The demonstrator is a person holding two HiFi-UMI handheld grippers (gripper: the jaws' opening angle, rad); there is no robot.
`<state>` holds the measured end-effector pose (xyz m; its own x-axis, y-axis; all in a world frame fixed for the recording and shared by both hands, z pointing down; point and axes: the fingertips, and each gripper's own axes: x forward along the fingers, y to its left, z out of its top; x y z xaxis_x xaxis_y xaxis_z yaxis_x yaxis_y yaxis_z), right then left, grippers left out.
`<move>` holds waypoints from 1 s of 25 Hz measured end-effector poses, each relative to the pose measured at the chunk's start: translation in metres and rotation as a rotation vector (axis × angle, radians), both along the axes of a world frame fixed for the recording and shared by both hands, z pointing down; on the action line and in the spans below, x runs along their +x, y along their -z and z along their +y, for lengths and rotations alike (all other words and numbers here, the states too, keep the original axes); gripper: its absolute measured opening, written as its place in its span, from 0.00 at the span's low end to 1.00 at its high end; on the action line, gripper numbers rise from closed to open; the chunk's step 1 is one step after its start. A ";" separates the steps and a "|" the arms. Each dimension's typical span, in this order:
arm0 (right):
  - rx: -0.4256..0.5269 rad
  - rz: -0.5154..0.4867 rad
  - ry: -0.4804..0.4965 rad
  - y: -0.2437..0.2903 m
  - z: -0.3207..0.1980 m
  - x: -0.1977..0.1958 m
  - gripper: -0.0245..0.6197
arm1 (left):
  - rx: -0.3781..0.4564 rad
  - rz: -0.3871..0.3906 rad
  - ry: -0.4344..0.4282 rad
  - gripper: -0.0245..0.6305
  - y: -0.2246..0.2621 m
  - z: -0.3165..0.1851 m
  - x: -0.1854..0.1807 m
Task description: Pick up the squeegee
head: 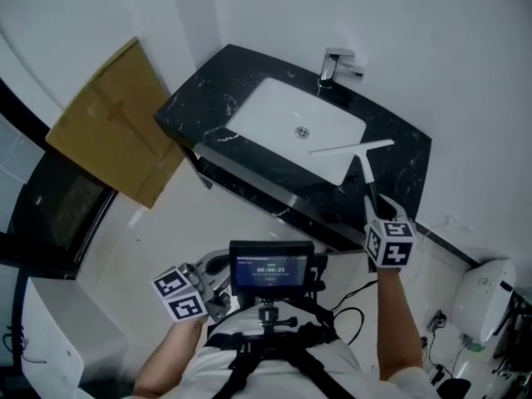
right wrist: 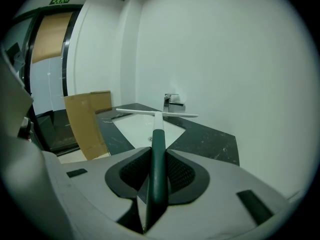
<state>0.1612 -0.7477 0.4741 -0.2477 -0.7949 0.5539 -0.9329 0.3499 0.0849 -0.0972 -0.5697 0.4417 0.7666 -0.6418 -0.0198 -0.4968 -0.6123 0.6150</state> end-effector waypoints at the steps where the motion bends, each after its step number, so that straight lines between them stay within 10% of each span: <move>1: 0.006 0.000 -0.013 0.004 0.002 0.002 0.16 | 0.002 -0.002 -0.013 0.03 0.000 0.000 0.000; 25: 0.085 -0.017 -0.287 0.080 0.143 0.032 0.16 | 0.039 -0.004 -0.325 0.03 0.001 0.040 0.007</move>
